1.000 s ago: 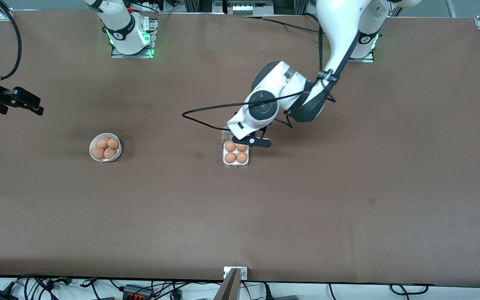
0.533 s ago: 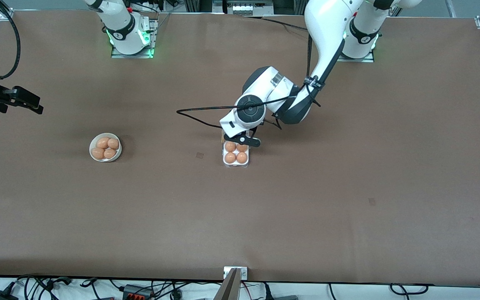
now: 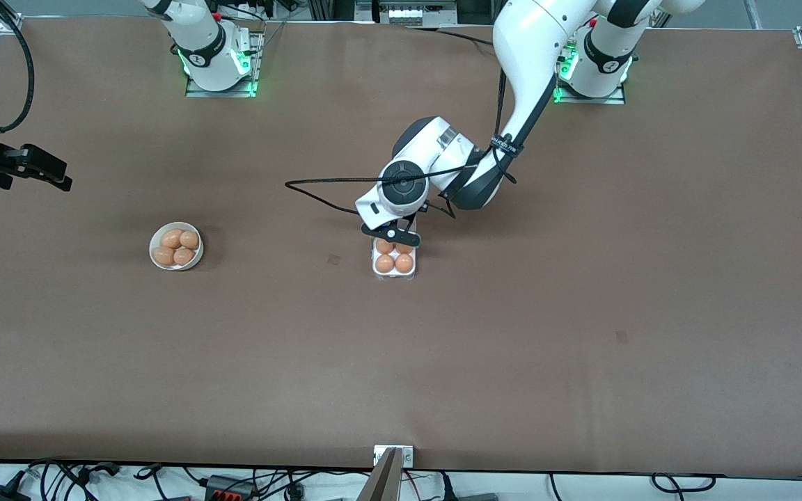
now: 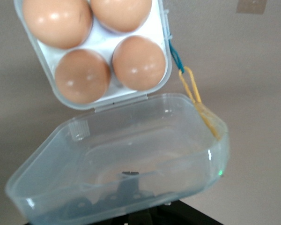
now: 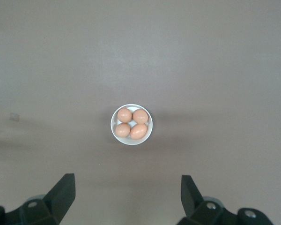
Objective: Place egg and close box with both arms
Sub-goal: 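Swing the lid over the eggs with the left gripper and press shut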
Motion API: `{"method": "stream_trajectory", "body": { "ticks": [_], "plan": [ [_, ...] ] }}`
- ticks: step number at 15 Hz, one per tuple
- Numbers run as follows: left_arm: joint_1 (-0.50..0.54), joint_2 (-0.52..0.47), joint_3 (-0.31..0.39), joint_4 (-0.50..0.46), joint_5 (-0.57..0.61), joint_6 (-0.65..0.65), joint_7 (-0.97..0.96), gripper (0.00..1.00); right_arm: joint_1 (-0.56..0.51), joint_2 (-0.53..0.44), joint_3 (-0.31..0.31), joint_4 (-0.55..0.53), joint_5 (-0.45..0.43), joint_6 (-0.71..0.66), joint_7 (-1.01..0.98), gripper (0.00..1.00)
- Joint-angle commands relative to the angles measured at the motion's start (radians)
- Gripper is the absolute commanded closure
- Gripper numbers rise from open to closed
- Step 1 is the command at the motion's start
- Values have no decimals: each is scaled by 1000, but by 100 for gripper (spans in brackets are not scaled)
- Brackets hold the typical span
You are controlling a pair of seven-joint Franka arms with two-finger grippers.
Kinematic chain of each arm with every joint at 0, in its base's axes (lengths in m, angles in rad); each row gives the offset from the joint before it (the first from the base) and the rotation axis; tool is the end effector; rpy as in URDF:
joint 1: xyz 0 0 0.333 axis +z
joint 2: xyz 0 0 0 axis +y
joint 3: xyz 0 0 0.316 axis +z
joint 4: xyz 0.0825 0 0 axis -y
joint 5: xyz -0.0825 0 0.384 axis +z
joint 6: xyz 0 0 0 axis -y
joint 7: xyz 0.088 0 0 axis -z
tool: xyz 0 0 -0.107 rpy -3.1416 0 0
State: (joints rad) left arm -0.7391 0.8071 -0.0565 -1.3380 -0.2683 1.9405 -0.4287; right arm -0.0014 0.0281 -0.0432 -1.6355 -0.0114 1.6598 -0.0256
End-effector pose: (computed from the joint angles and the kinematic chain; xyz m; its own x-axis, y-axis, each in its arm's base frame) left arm 0.4961 -0.5200 0.2334 0.9212 -0.2399 -0.3062 -0.2029 -0.9680 0.1479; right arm 0.5683 -0.0262 0.5858 0.9998 -0.0180 -0.0041 -0.0179 -0.9998 0.0125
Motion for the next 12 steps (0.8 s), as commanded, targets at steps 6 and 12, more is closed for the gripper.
{"method": "stream_trajectory", "body": {
  "ticks": [6, 12],
  "plan": [
    [3, 75, 29, 193, 24, -17, 42, 99, -6, -22, 11, -10, -2, 1, -20, 0],
    [56, 43, 29, 211, 38, -89, 93, 99, -6, -22, 13, -10, 1, -12, -11, 0]
  ]
}}
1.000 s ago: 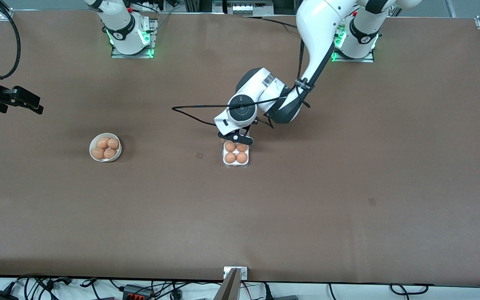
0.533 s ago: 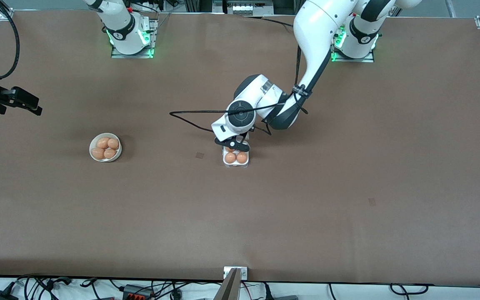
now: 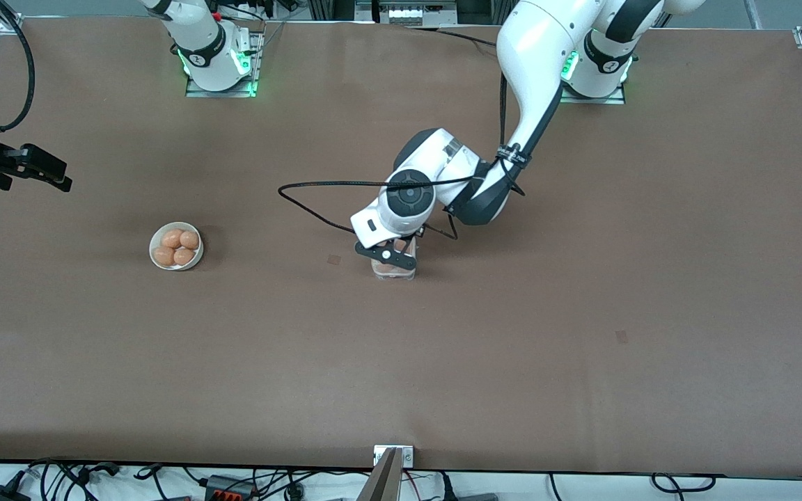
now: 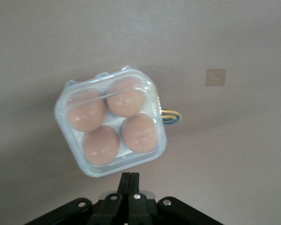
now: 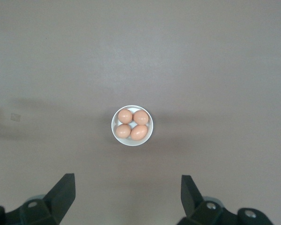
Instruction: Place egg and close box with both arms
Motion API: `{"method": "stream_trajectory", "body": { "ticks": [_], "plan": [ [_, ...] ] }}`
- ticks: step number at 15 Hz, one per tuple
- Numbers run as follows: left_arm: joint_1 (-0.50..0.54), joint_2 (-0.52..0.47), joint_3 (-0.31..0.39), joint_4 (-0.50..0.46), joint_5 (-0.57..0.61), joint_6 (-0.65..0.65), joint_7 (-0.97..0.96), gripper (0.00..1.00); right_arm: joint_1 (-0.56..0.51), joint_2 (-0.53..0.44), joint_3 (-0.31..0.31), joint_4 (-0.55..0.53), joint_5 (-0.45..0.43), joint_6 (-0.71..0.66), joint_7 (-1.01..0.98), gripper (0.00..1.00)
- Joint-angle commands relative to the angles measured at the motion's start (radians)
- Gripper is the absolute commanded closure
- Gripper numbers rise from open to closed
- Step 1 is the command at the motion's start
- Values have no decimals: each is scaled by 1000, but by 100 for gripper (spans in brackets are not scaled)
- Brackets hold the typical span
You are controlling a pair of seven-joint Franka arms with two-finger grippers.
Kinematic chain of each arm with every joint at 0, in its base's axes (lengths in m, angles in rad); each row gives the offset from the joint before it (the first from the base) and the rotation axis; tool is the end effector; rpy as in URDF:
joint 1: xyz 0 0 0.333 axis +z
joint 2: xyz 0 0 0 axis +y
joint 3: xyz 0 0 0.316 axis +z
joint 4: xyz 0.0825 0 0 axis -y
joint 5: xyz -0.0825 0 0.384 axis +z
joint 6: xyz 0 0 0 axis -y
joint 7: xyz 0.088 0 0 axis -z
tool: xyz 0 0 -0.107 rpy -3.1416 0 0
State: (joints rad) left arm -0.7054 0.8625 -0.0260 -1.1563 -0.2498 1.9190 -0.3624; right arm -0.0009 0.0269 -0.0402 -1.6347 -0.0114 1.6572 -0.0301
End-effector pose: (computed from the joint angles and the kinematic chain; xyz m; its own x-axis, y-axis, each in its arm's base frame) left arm 0.5529 -0.5121 0.2712 0.9432 -0.2730 -0.1892 -0.2383 -0.9530 0.1870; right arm 0.5679 -0.0242 0.5866 0.9999 -0.0100 -0.0048 -0.0099 -0.9999 0.0123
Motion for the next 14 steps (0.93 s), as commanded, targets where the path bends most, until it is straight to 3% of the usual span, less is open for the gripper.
{"method": "stream_trajectory", "body": {
  "ticks": [1, 4, 9, 11, 14],
  "plan": [
    [39, -25, -3, 30, 20, -105, 37, 99, -7, -21, 10, -11, -1, -11, -7, 0],
    [73, -104, -2, -2, 20, -271, 126, 99, -8, -21, 5, -11, -1, -11, -10, 0],
    [262, -296, -25, -60, 8, -518, 228, 99, -7, -21, 8, -11, -1, -11, -10, 0],
    [346, -400, -22, -133, 4, -575, 344, 99, -7, -21, 8, -11, -1, -11, -10, 0],
    [429, -499, -17, -200, 12, -584, 342, 99, -7, -21, 10, -11, -1, -13, -14, 0]
  ]
}}
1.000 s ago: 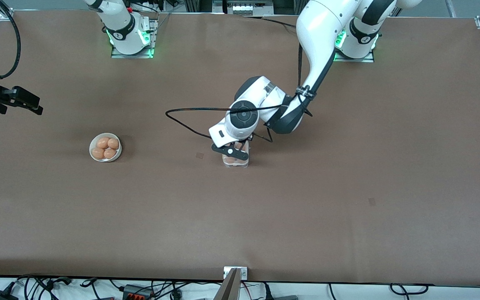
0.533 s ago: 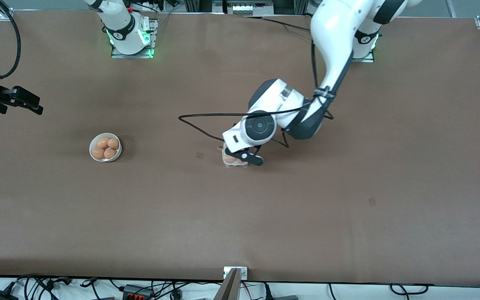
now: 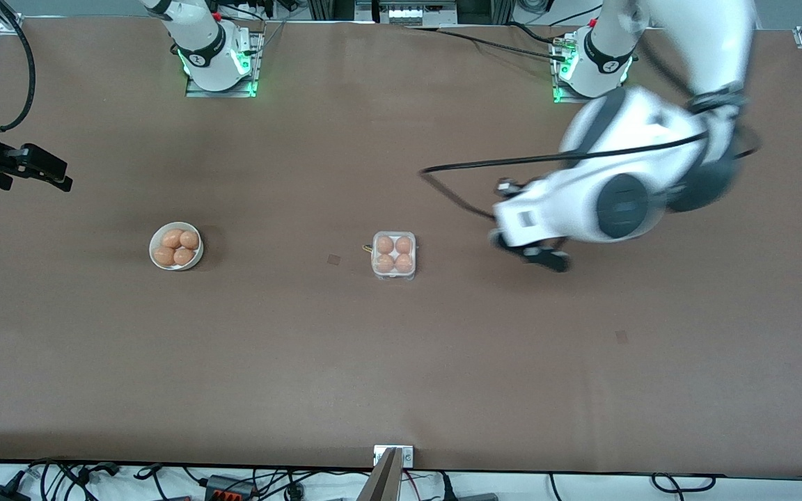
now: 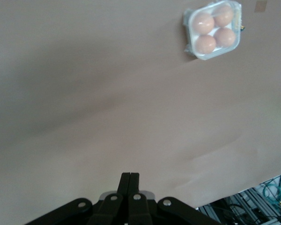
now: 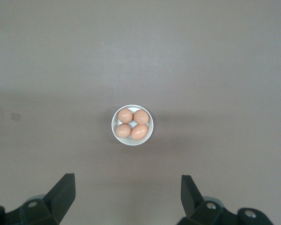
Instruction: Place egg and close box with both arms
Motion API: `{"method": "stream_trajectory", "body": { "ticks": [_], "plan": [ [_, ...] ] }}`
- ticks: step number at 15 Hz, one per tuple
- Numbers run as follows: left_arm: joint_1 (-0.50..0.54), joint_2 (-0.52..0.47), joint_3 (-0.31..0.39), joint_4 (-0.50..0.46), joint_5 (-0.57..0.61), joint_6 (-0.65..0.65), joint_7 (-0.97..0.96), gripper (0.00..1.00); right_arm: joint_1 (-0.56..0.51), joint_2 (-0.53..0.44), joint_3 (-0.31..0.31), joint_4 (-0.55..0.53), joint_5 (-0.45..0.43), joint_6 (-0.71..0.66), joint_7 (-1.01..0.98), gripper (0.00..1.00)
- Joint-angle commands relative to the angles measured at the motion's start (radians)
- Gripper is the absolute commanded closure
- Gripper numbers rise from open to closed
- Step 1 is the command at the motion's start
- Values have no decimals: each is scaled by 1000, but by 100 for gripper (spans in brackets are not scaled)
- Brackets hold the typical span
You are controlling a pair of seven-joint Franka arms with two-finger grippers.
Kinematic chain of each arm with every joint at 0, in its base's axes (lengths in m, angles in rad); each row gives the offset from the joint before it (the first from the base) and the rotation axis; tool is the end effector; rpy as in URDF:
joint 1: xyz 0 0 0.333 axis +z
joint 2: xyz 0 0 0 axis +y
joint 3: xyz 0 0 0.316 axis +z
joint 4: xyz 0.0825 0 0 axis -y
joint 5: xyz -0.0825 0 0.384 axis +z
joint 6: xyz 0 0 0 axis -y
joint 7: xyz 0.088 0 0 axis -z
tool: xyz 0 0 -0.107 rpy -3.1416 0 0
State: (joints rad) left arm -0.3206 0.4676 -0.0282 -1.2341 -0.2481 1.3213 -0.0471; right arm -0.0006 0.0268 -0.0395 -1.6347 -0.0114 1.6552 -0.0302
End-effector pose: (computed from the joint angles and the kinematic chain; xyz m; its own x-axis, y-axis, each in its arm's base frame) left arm 0.6018 -0.2475 0.4818 0.8655 -0.3327 -0.3745 -0.2569 -0.9366 0.2384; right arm 0.5677 -0.0236 0.5865 0.9999 -0.0089 -0.0067 -0.0089 -0.9999 0.0122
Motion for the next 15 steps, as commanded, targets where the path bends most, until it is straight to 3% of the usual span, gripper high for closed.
{"method": "stream_trajectory", "body": {
  "ticks": [1, 3, 5, 9, 11, 13, 14, 15],
  "plan": [
    [66, -115, -15, -127, 15, -16, 27, 99, -7, -19, 9, -11, -1, -11, -14, 0],
    [80, -135, -9, -127, 65, -59, 35, 99, -7, -19, 9, -11, -1, -11, -14, 0],
    [89, -185, -15, -194, 124, -27, 33, 99, -7, -19, 9, -11, -1, -11, -14, 0],
    [141, -410, -18, -537, 124, 238, 30, 99, -7, -19, 7, -11, 1, -9, -4, 0],
    [172, -414, -16, -536, 125, 236, 44, 90, -7, -19, 9, -11, 2, -11, 1, 0],
    [187, -415, -16, -527, 125, 234, 46, 89, -7, -18, 9, -11, 1, -9, -4, 0],
    [187, -415, -12, -527, 128, 234, 46, 83, -6, -19, 10, -11, 1, -9, -5, 0],
    [187, -415, -15, -524, 148, 239, 44, 56, -6, -19, 10, -11, 1, -9, -10, 0]
  ]
}}
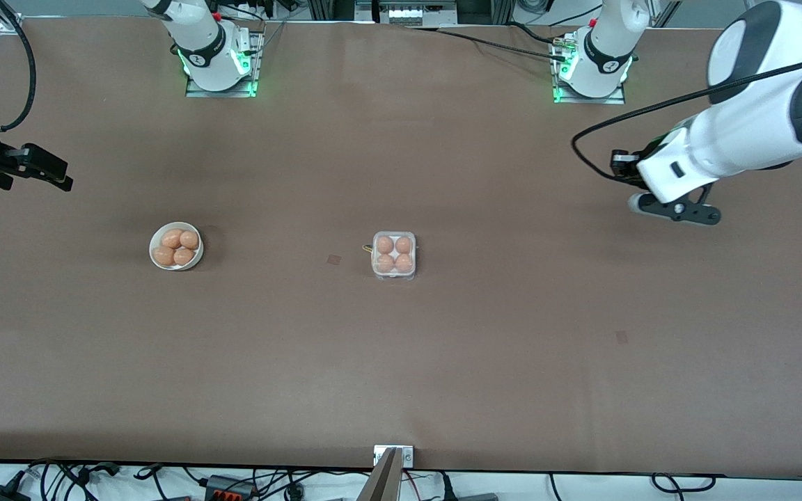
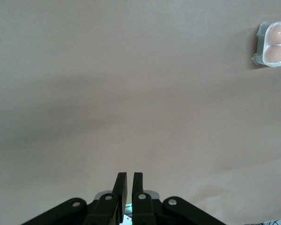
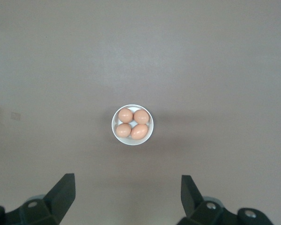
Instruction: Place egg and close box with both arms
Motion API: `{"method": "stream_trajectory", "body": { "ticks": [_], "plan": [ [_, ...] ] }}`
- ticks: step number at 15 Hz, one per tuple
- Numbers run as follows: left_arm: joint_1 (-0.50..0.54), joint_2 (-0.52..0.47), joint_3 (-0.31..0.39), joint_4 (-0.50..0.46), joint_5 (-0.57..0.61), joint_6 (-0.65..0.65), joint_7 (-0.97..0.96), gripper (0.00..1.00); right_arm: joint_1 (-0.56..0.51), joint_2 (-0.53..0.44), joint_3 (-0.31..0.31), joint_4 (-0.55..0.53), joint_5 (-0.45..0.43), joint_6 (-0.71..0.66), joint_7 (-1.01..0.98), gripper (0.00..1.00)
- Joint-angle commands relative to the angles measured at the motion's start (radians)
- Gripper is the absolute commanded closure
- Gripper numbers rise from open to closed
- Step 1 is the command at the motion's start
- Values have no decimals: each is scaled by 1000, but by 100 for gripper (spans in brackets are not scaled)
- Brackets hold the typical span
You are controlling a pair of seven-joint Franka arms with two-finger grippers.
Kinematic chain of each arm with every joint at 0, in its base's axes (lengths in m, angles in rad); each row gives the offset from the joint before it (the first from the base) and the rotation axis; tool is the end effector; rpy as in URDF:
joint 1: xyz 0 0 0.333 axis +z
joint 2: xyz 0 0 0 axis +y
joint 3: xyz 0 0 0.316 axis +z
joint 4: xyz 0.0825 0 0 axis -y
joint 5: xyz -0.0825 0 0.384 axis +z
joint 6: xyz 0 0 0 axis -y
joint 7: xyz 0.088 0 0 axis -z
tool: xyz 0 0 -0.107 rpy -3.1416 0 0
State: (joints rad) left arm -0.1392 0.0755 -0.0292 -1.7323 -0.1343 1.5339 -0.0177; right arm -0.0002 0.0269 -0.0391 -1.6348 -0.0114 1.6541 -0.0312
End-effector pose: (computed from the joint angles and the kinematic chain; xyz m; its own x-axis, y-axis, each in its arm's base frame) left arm 0.5445 -0.1071 0.5061 0.9505 -0.1493 -0.2724 -0.1182 -0.9848 0.1275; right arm 0.5676 -0.0232 0.5863 0.9999 -0.0071 -0.0080 -0.0070 -0.9999 0.0122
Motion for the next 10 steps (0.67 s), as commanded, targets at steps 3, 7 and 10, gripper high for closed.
{"method": "stream_trajectory", "body": {
  "ticks": [3, 7, 10],
  "plan": [
    [9, -17, -3, 39, 105, 17, 12, 0, -6, -18, 10, -11, 1, -8, -10, 0],
    [84, 41, 2, 126, 117, -73, 4, 0, -7, -19, 10, -11, 2, -8, -12, 0],
    [88, 44, -9, 157, 197, -23, 1, 0, -7, -21, 10, -11, 5, -10, -10, 0]
  ]
}}
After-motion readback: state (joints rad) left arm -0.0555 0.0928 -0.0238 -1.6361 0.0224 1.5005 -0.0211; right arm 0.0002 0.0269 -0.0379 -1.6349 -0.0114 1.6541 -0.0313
